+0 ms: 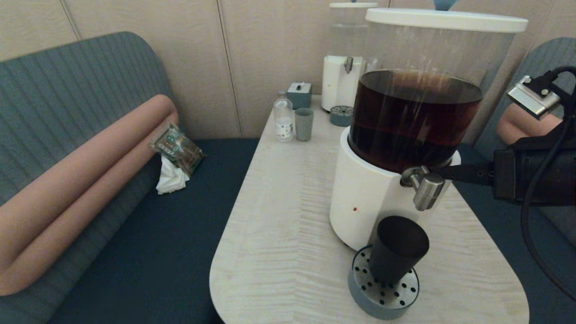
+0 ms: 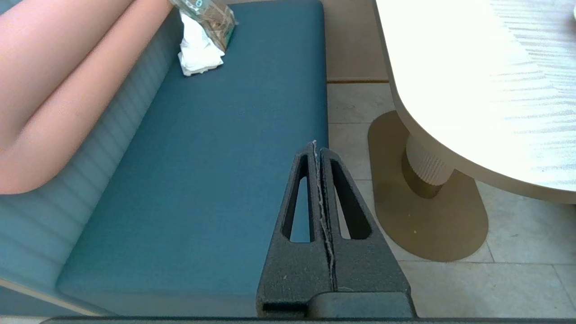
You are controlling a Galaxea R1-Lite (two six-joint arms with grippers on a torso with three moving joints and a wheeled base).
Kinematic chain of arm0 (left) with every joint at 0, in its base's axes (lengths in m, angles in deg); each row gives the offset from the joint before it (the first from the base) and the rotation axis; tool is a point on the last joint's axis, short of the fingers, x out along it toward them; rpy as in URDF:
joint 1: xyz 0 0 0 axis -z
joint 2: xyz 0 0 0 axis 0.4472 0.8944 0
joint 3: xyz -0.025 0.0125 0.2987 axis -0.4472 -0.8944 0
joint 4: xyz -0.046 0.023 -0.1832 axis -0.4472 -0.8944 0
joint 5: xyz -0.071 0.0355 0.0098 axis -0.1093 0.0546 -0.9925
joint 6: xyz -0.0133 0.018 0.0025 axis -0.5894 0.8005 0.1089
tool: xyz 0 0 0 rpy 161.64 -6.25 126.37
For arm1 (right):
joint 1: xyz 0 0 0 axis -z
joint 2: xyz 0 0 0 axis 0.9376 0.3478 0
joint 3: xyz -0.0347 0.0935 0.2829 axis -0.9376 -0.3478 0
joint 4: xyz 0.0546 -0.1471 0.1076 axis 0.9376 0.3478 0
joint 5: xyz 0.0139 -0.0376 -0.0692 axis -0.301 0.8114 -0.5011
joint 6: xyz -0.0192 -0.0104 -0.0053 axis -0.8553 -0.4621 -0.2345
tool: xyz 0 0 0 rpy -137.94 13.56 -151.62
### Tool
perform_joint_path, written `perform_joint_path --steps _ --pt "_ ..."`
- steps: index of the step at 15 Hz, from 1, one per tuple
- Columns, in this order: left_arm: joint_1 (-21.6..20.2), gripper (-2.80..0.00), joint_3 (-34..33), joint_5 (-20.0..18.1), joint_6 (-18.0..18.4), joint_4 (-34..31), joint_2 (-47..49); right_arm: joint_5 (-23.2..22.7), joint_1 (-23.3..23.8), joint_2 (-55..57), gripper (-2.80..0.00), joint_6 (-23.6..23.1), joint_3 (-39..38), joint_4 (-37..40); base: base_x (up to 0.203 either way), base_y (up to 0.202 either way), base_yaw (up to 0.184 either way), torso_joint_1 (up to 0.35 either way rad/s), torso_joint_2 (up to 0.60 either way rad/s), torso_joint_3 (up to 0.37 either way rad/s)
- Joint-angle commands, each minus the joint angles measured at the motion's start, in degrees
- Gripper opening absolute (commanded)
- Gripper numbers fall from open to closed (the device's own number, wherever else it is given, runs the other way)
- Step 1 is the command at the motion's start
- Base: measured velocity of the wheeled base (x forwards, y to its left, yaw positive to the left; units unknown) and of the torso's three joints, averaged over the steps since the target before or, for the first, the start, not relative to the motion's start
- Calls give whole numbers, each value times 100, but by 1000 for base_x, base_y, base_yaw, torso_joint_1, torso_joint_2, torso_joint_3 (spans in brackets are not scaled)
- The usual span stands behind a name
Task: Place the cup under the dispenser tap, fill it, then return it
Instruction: Turn on the faucet
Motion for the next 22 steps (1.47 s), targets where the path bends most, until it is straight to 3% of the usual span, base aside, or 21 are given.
perform_joint_path --steps 1,18,22 --pt "-2 -280 1 -2 -6 -2 9 -17 -8 63 -280 -1 -9 -48 0 0 0 0 0 0" --pt "-2 -280 1 -2 2 -2 9 -600 -256 285 -280 -28 -274 -718 0 0 0 0 0 0" --pt "-2 -280 1 -2 0 -2 9 -632 -315 258 -280 -344 -394 -718 0 0 0 0 0 0"
